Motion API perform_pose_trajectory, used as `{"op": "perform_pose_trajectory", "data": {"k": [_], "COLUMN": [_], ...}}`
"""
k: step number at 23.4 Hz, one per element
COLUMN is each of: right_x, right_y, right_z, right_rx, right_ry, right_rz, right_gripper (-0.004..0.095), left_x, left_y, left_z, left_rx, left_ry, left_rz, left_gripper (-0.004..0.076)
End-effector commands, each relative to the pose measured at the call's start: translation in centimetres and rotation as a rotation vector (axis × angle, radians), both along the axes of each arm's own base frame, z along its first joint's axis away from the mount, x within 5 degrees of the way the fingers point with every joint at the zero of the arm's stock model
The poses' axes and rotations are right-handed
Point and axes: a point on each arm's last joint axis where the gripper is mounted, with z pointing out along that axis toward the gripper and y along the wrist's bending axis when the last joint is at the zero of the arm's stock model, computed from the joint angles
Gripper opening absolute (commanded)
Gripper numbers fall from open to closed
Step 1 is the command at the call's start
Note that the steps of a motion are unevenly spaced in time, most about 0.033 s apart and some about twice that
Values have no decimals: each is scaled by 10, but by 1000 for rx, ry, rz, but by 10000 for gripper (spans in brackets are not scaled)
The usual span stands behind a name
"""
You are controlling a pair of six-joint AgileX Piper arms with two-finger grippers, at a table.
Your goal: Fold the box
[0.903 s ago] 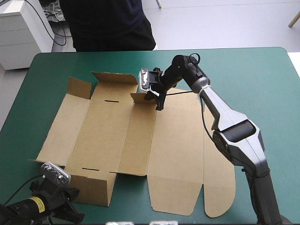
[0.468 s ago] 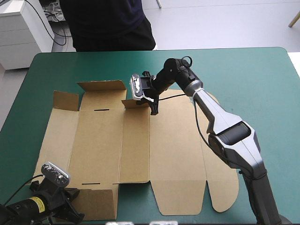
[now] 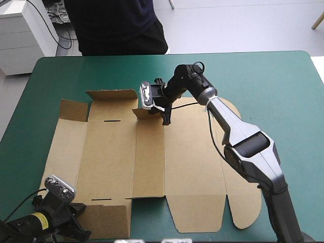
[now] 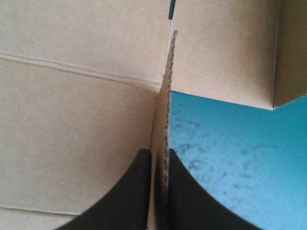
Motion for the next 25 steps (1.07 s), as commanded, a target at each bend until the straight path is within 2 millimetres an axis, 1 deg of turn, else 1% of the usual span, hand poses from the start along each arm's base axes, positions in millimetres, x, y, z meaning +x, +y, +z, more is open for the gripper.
{"op": "perform_pose_trajectory", "data": {"k": [1, 4, 5, 6, 7, 8, 9, 10, 11, 12, 13, 15, 17, 18, 19, 20, 21, 22, 23, 25], "right_x": [-10, -12, -13, -15, -18, -20, -25, -28, -32, -34, -37, -41, -45, -46, -48, -51, -52, -55, -56, -61], "right_y": [-8, -8, -9, -10, -11, -13, -16, -19, -23, -25, -29, -35, -42, -48, -54, -60, -65, -72, -75, -83], "right_z": [54, 60, 62, 67, 75, 81, 94, 101, 113, 117, 125, 136, 146, 153, 159, 166, 170, 178, 182, 193], "right_rx": [91, 110, 118, 129, 148, 162, 188, 199, 221, 230, 246, 265, 278, 284, 289, 297, 295, 303, 309, 336], "right_ry": [-73, -54, -45, -35, -24, -18, -3, 4, 18, 30, 50, 63, 66, 59, 47, 35, 12, -15, -24, -41], "right_rz": [-59, -92, -109, -130, -162, -182, -233, -264, -325, -361, -429, -514, -604, -672, -727, -784, -827, -883, -904, -969], "right_gripper": [262, 570, 648, 699, 719, 714, 705, 692, 662, 645, 612, 546, 424, 300, 197, 60, -20, -20, -20, -20], "left_x": [4, 4, 4, 4, 4, 4, 4, 4, 4, 4, 4, 4, 4, 4, 4, 4, 4, 4, 4, 4], "left_y": [-3, -3, -3, -3, -3, -3, -3, -3, -3, -3, -3, -3, -3, -3, -3, -3, -3, -3, -3, -3], "left_z": [10, 10, 10, 10, 10, 10, 10, 10, 10, 10, 10, 10, 10, 10, 10, 10, 10, 10, 11, 25], "left_rx": [-44, -44, -44, -44, -44, -44, -44, -44, -44, -44, -44, -44, -44, -44, -44, -44, -44, -46, -48, -69], "left_ry": [-47, -47, -47, -47, -47, -47, -47, -47, -47, -47, -47, -47, -47, -47, -47, -47, -47, -49, -53, -93], "left_rz": [4, 4, 4, 4, 4, 4, 4, 4, 4, 4, 4, 4, 4, 4, 4, 4, 4, 4, 4, 4], "left_gripper": [-8, -8, -8, -8, -8, -8, -8, -8, -8, -8, -8, -8, -8, -8, -8, -8, -8, -8, -8, -8]}}
